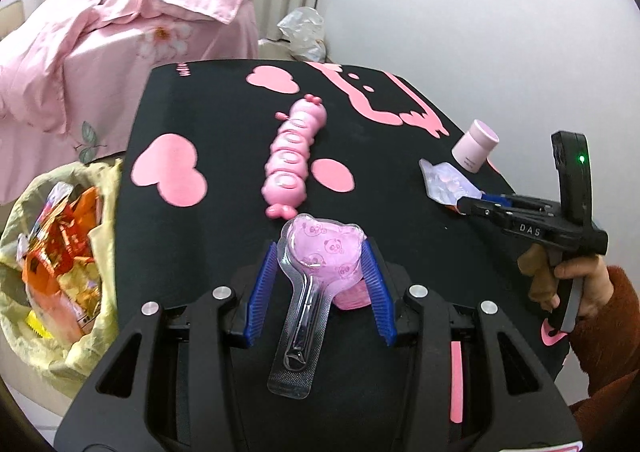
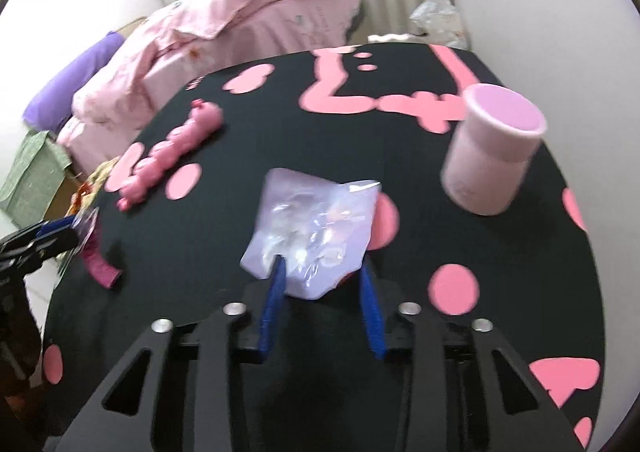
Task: Collect trash
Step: 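Carry the pink package and clear blister tray over the bin with both tools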
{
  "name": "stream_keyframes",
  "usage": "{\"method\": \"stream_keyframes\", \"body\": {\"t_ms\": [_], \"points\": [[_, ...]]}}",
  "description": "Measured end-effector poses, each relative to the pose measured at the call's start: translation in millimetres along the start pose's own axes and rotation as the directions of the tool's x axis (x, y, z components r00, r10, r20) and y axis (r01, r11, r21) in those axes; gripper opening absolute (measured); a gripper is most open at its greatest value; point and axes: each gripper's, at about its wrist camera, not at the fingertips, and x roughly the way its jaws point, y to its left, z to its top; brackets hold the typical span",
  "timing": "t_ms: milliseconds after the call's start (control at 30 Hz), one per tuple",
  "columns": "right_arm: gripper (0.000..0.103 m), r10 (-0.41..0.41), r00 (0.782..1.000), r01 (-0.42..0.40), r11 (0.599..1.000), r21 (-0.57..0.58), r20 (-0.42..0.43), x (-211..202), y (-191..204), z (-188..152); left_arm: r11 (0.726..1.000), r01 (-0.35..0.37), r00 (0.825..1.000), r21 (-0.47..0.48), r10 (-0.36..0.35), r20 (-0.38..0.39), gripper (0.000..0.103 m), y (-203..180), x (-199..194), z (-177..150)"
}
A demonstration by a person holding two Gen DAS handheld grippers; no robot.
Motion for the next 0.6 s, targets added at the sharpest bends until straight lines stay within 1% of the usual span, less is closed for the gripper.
{"method": "stream_keyframes", "body": {"t_ms": [33,67,100,233,333,367,500,533,600], "points": [[0.015,0.014,1.0,-0.014,1.0,-0.002,-0.002,1,4,1,1.0,-0.001,1.0,-0.007,0.001,0.006,0.041,2,-2,0],[0.009,0.024,1.0,-0.024,1.0,-0.006,0.001,0,6,3,1.0,-0.002,1.0,-0.017,0.002,0.014,0.041,5,-5,-1],[0.007,0.031,0.999,-0.031,0.999,-0.016,0.006,-1,11,5,1.0,-0.003,1.0,-0.025,0.004,0.024,0.041,8,-9,-2],[0.005,0.057,0.998,-0.053,0.994,-0.097,0.038,-12,39,15,0.997,-0.035,0.996,-0.07,0.041,0.082,0.041,30,-31,-4],[0.004,0.072,0.995,-0.06,0.982,-0.177,0.066,-22,68,27,0.99,-0.07,0.989,-0.123,0.085,0.123,0.041,55,-50,-5],[0.004,0.092,0.993,-0.075,0.976,-0.205,0.075,-26,83,32,0.987,-0.08,0.986,-0.136,0.098,0.135,0.041,62,-55,-4],[0.004,0.142,0.985,-0.113,0.957,-0.269,0.093,-31,119,49,0.969,-0.142,0.962,-0.202,0.182,0.201,0.041,98,-87,-6],[0.004,0.15,0.984,-0.118,0.953,-0.281,0.096,-31,126,53,0.958,-0.163,0.949,-0.236,0.218,0.228,0.041,113,-101,-6],[0.004,0.183,0.978,-0.141,0.935,-0.326,0.102,-30,152,65,0.94,-0.183,0.928,-0.288,0.262,0.264,0.041,134,-117,-6]]}}
